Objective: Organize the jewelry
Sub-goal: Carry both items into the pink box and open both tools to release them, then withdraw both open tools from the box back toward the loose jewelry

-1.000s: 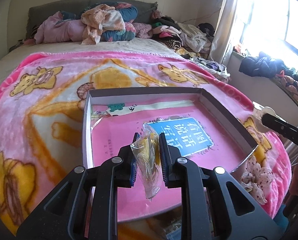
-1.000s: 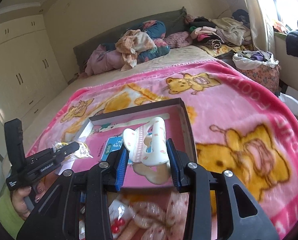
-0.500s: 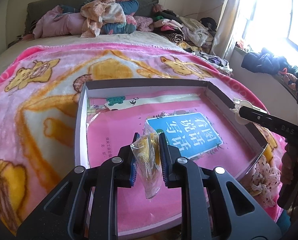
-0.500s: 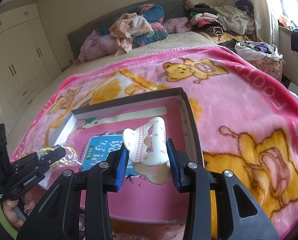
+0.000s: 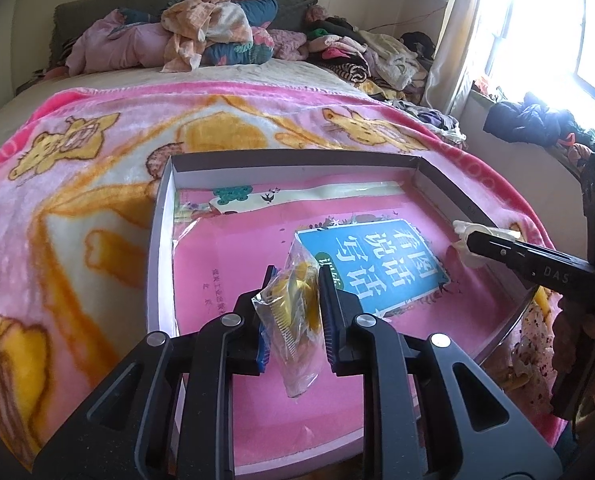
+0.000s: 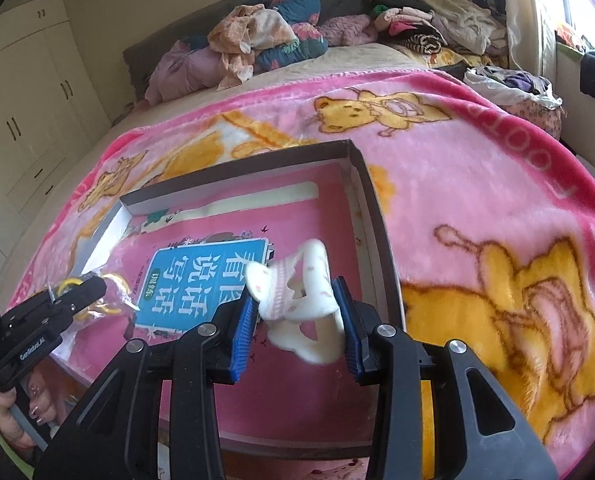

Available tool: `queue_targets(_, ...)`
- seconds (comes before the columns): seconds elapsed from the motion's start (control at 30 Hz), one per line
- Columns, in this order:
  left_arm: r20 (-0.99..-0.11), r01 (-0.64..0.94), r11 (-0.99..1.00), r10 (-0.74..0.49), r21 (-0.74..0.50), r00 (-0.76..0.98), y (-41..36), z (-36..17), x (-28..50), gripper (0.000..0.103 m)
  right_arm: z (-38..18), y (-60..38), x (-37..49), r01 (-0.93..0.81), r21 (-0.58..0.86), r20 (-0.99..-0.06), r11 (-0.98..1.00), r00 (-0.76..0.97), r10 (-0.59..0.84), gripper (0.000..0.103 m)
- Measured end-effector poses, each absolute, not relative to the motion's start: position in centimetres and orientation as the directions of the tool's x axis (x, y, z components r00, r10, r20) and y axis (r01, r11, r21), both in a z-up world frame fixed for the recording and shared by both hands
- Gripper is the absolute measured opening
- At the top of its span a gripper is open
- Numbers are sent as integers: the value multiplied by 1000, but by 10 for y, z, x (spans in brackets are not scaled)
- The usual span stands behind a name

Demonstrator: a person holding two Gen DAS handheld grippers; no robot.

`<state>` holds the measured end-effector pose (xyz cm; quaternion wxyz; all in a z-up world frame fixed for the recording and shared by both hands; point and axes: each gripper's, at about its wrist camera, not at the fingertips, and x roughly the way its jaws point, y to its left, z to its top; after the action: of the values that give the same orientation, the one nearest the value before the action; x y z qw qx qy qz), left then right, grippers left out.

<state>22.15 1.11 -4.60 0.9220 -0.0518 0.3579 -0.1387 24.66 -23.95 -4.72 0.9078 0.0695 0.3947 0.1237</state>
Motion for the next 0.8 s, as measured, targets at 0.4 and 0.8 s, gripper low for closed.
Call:
queue_targets(0.4,-646,201,963,-270,-179,714,16,-47,214,37,-35,-242,216,-182,244,-643,953,705,299,65)
queue_targets(0.8,-604,186,967,-254,-175,755,16,-28,190,70,-20,-247,167,-172,259,-586,951,755,296,88)
